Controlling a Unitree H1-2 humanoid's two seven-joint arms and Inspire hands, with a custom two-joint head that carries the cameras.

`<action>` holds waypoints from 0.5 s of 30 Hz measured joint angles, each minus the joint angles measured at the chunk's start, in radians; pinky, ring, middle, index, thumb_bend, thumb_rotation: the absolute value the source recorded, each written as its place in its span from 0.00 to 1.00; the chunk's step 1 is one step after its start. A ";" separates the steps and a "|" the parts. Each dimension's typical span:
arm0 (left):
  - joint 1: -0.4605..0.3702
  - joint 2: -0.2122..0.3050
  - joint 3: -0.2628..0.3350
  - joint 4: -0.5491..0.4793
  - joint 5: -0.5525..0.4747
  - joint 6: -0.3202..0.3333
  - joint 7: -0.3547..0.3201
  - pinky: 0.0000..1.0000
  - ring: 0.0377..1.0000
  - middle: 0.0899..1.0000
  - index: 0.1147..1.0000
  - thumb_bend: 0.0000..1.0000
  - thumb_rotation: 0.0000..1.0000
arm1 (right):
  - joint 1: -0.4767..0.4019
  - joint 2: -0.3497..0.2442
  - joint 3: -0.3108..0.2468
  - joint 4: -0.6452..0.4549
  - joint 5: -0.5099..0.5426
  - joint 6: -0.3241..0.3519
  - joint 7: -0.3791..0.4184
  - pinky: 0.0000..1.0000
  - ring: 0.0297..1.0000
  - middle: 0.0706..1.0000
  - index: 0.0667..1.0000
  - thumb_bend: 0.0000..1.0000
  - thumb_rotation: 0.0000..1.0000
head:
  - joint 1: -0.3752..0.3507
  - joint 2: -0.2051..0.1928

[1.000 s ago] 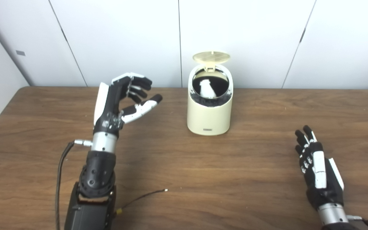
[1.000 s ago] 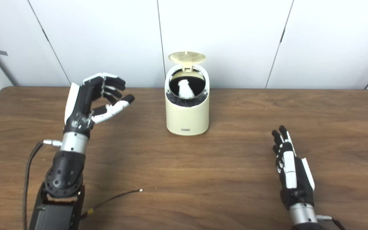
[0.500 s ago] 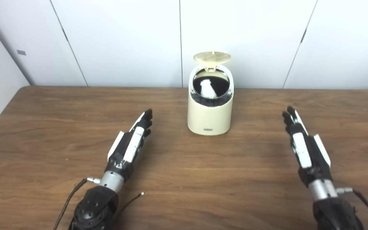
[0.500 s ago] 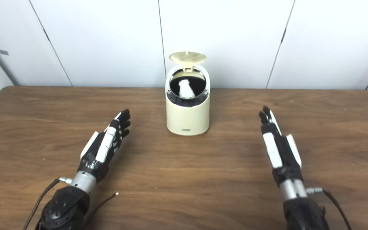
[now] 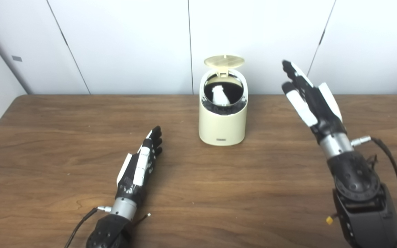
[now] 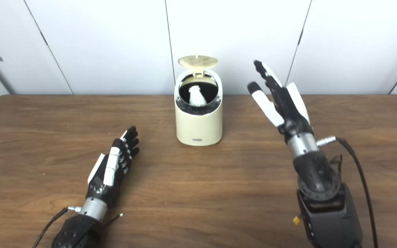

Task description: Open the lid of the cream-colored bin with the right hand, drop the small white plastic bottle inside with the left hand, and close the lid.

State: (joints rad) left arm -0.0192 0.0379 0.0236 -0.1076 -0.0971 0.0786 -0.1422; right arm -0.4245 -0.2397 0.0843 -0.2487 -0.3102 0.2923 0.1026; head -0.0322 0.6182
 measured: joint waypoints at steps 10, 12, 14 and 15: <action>0.002 -0.003 -0.014 0.010 0.009 -0.025 0.021 1.00 1.00 1.00 1.00 0.63 1.00 | -0.178 -0.028 0.087 0.075 -0.113 0.073 0.070 0.87 0.92 0.90 0.84 0.63 1.00 | 0.002 0.000; 0.002 -0.003 -0.018 0.011 0.016 -0.027 0.025 1.00 1.00 1.00 1.00 0.65 1.00 | -0.215 -0.029 0.100 0.105 -0.127 0.075 0.085 0.90 0.94 0.91 0.84 0.62 1.00 | 0.005 0.000; 0.002 -0.003 -0.021 0.011 0.019 -0.029 0.027 1.00 1.00 1.00 1.00 0.65 1.00 | -0.243 -0.029 0.111 0.123 -0.138 0.075 0.098 0.93 0.95 0.92 0.85 0.60 1.00 | 0.005 0.002; 0.002 -0.003 -0.022 0.011 0.019 -0.030 0.028 1.00 1.00 1.00 1.00 0.65 1.00 | -0.251 -0.029 0.118 0.123 -0.147 0.076 0.105 0.93 0.96 0.93 0.85 0.59 1.00 | 0.006 0.002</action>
State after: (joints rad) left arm -0.0168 0.0352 0.0021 -0.0967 -0.0780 0.0487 -0.1147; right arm -0.6751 -0.2691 0.2020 -0.1255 -0.4568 0.3681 0.2075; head -0.0261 0.6197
